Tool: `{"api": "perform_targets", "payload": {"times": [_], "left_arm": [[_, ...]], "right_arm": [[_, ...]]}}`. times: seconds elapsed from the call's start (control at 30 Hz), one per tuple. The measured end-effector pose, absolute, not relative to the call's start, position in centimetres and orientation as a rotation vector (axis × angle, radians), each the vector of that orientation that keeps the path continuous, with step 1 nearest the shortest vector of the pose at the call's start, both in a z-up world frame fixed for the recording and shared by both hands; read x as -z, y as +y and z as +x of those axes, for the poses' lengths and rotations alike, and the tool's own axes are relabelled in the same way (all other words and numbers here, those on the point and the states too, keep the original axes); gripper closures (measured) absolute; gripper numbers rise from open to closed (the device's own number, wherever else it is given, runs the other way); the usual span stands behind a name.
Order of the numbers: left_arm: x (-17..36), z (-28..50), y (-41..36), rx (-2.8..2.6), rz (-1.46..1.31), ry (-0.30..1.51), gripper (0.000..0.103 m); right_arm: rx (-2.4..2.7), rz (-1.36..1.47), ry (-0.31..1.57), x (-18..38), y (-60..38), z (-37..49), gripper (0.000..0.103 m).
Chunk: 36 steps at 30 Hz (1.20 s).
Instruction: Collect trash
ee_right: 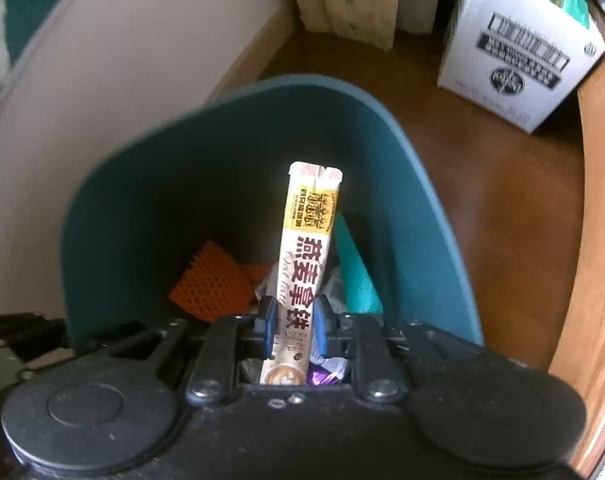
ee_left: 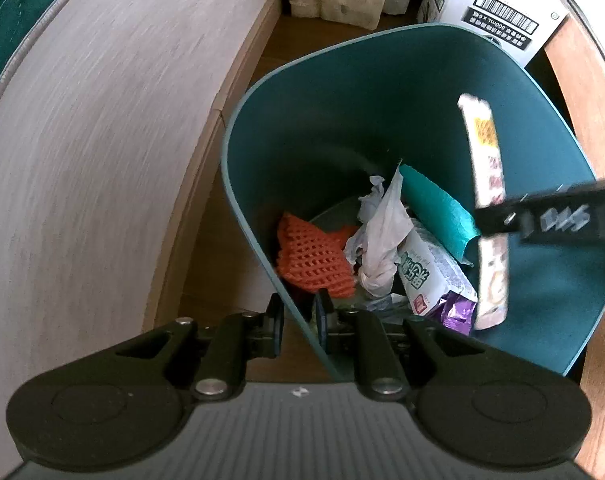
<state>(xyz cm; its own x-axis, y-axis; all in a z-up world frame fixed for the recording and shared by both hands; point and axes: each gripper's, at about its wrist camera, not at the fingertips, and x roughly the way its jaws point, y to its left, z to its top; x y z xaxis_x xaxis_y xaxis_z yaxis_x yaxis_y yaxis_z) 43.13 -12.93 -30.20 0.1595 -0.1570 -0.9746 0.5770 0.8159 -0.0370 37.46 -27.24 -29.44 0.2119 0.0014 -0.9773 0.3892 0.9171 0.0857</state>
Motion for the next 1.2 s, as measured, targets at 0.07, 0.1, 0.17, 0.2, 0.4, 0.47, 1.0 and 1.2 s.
{"api": "perform_targets", "payload": {"times": [0.07, 0.1, 0.17, 0.2, 0.4, 0.47, 1.0, 1.2], "left_arm": [[30.3, 43.2, -12.8, 0.548, 0.376, 1.314, 0.087], [30.4, 43.3, -12.7, 0.551, 0.371, 1.316, 0.086], [30.4, 43.5, -12.6, 0.556, 0.363, 1.319, 0.085], [30.4, 43.5, -12.5, 0.558, 0.361, 1.32, 0.085], [29.7, 42.9, -12.0, 0.592, 0.374, 1.305, 0.082], [29.1, 42.7, -12.0, 0.609, 0.384, 1.297, 0.08], [20.1, 41.5, -10.1, 0.61, 0.32, 1.269, 0.052], [16.4, 39.8, -9.3, 0.537, 0.214, 1.241, 0.042]], "right_arm": [[0.268, 0.329, 1.341, 30.5, -26.9, 37.3, 0.083], [0.267, 0.323, 1.346, 30.9, -26.8, 37.2, 0.083], [0.271, 0.31, 1.341, 31.0, -26.5, 36.8, 0.077], [0.261, 0.321, 1.328, 30.7, -26.5, 36.6, 0.077], [0.211, 0.357, 1.284, 27.8, -25.6, 34.0, 0.074], [0.208, 0.373, 1.26, 26.4, -25.3, 32.9, 0.07], [0.169, 0.412, 1.143, 17.6, -27.7, 29.4, 0.052], [0.071, 0.32, 1.143, 14.8, -28.3, 29.5, 0.036]]}}
